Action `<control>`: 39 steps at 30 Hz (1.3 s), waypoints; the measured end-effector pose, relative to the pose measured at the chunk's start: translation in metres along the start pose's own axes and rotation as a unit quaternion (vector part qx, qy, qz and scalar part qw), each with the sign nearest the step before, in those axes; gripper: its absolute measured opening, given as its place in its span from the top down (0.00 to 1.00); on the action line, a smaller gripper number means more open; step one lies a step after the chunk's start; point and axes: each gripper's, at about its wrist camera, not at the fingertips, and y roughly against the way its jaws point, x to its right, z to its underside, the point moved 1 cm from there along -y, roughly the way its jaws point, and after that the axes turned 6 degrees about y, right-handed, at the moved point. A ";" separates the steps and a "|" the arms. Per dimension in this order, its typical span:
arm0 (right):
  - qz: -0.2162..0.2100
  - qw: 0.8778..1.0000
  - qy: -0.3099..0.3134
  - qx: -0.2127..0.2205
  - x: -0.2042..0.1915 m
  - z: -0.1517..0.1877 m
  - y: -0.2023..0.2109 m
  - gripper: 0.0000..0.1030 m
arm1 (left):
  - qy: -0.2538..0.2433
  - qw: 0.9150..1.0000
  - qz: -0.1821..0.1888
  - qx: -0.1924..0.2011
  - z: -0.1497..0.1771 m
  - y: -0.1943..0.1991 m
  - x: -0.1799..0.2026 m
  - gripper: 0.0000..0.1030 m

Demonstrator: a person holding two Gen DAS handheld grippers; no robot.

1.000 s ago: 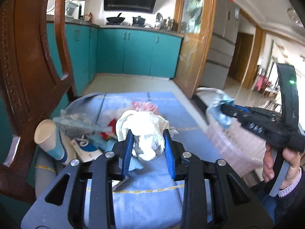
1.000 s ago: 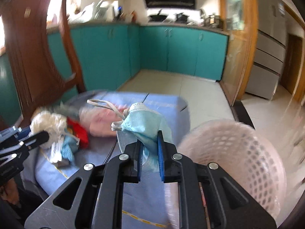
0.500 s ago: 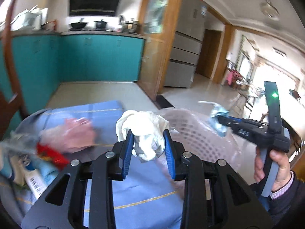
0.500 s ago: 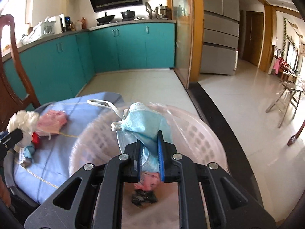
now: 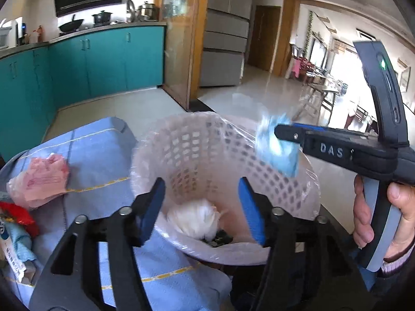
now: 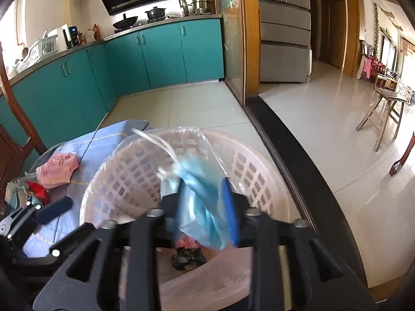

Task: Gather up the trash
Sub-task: 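Carry mask and tissue over the white basket and release both, then grasp the pink printed bag with the right gripper while the left grasps the ointment box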

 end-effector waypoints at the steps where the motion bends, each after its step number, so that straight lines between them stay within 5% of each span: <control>1: 0.001 1.000 0.001 0.003 0.000 0.000 0.002 0.49 | 0.003 1.000 -0.003 0.004 -0.001 0.003 -0.004 0.36; 7: -0.007 1.000 0.000 0.011 -0.012 -0.005 0.002 0.35 | 0.046 0.998 -0.030 0.030 -0.002 0.030 -0.043 0.26; 11: -0.029 0.999 -0.005 0.020 -0.025 -0.008 0.004 0.30 | 0.070 0.989 -0.119 0.049 0.004 0.056 -0.079 0.23; 15: -0.069 0.997 0.009 0.037 -0.056 -0.015 0.008 0.29 | 0.066 0.955 -0.283 0.059 0.012 0.082 -0.119 0.23; 18: -0.111 0.991 0.056 0.041 -0.104 -0.022 0.005 0.29 | 0.074 0.934 -0.343 0.062 0.018 0.105 -0.149 0.37; 23: -0.181 0.978 0.102 0.009 -0.187 -0.041 -0.024 0.29 | 0.124 0.930 -0.344 0.044 0.030 0.125 -0.194 0.48; 26: -0.200 0.973 0.115 -0.021 -0.237 -0.055 -0.056 0.29 | 0.169 0.935 -0.311 0.032 0.038 0.129 -0.217 0.48; 33: -0.188 0.969 0.117 -0.107 -0.304 -0.044 -0.134 0.30 | 0.201 0.944 -0.260 0.017 0.051 0.125 -0.233 0.48; 35: -0.199 0.966 0.111 -0.120 -0.305 -0.040 -0.138 0.39 | 0.203 0.946 -0.254 0.003 0.054 0.118 -0.236 0.48; 39: -0.212 0.960 0.136 -0.127 -0.306 -0.029 -0.129 0.75 | 0.219 0.948 -0.229 -0.018 0.056 0.106 -0.240 0.48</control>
